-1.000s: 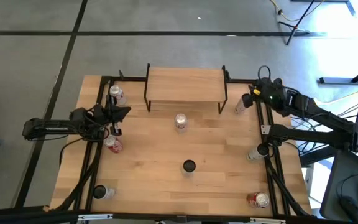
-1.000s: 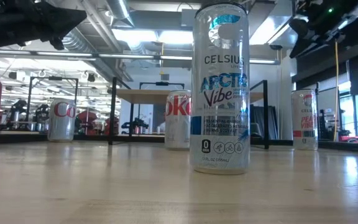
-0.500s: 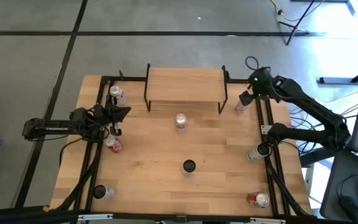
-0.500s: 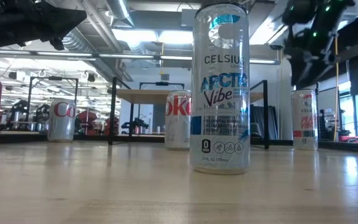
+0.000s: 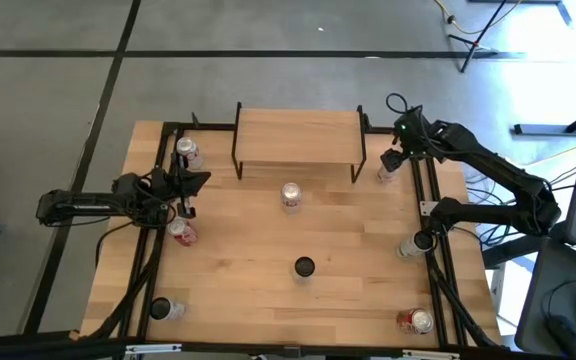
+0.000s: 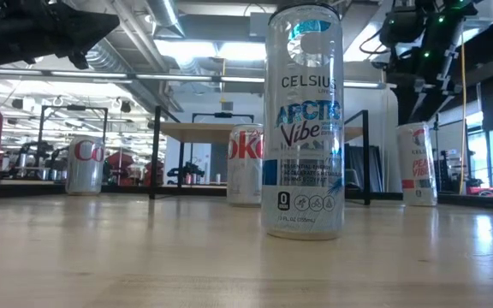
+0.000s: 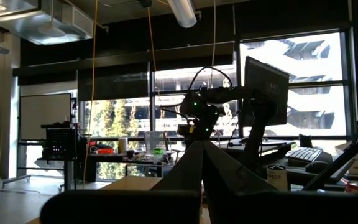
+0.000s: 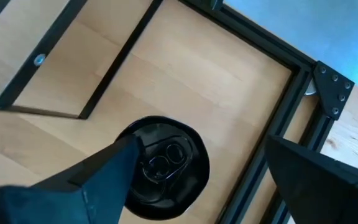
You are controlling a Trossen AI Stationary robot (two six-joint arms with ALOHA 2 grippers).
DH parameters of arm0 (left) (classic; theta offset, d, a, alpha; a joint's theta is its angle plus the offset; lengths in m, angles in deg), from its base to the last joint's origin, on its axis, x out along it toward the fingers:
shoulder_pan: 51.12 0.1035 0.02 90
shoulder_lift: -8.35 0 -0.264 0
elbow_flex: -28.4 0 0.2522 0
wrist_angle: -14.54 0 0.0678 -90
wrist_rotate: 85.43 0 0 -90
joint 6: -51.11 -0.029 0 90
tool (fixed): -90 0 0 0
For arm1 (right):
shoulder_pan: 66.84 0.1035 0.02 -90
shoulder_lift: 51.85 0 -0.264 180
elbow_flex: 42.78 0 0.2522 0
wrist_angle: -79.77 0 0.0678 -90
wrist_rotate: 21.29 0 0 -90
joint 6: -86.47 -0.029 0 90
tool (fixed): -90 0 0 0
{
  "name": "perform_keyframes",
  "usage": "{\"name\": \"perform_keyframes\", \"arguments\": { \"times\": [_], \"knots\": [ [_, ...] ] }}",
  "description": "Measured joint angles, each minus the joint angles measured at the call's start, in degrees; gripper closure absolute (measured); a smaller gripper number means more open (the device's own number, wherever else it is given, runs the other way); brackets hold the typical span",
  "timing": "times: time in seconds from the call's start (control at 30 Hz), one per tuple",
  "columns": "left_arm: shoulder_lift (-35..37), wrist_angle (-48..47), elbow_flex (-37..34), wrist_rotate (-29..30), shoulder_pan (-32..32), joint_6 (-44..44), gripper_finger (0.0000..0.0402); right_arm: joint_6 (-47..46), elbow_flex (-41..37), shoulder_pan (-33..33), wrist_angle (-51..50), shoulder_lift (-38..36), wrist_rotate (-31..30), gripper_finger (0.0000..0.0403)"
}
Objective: Place canned beverage on shelf
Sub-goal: Put the top white-pink soda can on the shelf
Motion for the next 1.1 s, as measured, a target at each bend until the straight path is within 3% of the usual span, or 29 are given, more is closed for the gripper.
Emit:
{"name": "perform_keyframes", "arguments": {
  "times": [0.43,0.8,1.1],
  "knots": [
    [0.0,-0.02,0.0,0.01,0.0,0.0,0.0401,-1.0,4.03,0.0,-2.8,-1.54,2.31,0.0079],
    [0.0,-0.07,0.0,0.02,0.0,-0.03,0.0401,-2.78,-7.33,0.04,4.19,-1.41,3.91,0.0079],
    [0.0,-0.07,0.0,0.02,0.02,-0.04,0.0401,-2.16,-9.74,0.04,6.3,-0.66,2.84,0.0086]
  ]
}}
